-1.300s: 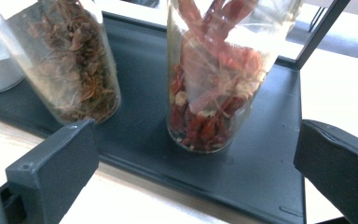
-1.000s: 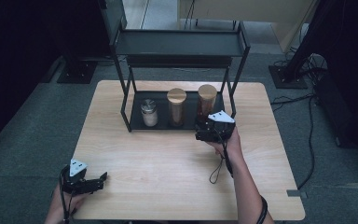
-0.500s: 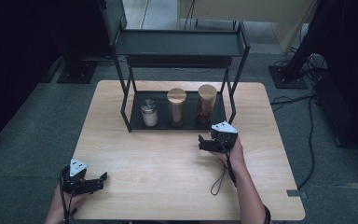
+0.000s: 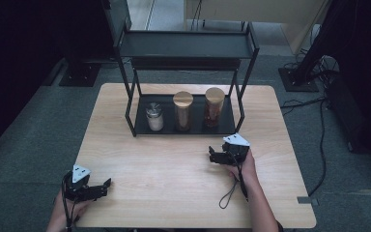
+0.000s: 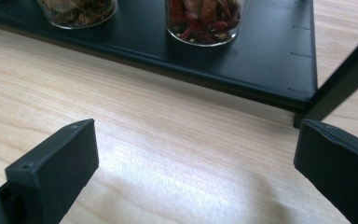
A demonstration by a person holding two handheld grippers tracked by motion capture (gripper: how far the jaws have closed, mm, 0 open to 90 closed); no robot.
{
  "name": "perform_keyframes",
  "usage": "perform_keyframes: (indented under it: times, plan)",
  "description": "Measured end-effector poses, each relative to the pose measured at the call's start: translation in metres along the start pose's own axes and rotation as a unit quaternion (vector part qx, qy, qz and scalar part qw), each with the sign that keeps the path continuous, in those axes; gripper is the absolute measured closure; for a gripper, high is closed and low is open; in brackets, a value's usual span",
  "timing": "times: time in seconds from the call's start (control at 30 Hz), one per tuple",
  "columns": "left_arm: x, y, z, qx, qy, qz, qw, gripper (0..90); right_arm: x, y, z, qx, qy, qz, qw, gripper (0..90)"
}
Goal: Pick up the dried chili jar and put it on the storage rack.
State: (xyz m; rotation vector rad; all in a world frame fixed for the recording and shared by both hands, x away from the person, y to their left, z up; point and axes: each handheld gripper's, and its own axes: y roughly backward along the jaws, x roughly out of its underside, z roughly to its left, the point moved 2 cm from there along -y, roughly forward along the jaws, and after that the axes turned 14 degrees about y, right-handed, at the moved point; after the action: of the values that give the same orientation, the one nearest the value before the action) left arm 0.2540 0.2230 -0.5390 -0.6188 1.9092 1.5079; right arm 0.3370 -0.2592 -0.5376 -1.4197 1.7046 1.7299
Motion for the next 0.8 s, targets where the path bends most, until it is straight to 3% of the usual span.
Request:
perform_keyframes:
  times: [0.8]
  plan:
    - [0.0,0.0,0.0,-0.001,0.001,0.0,1.0,3.8,0.017,0.02,-0.004,0.005,0.011,0.006,0.9999,0.0]
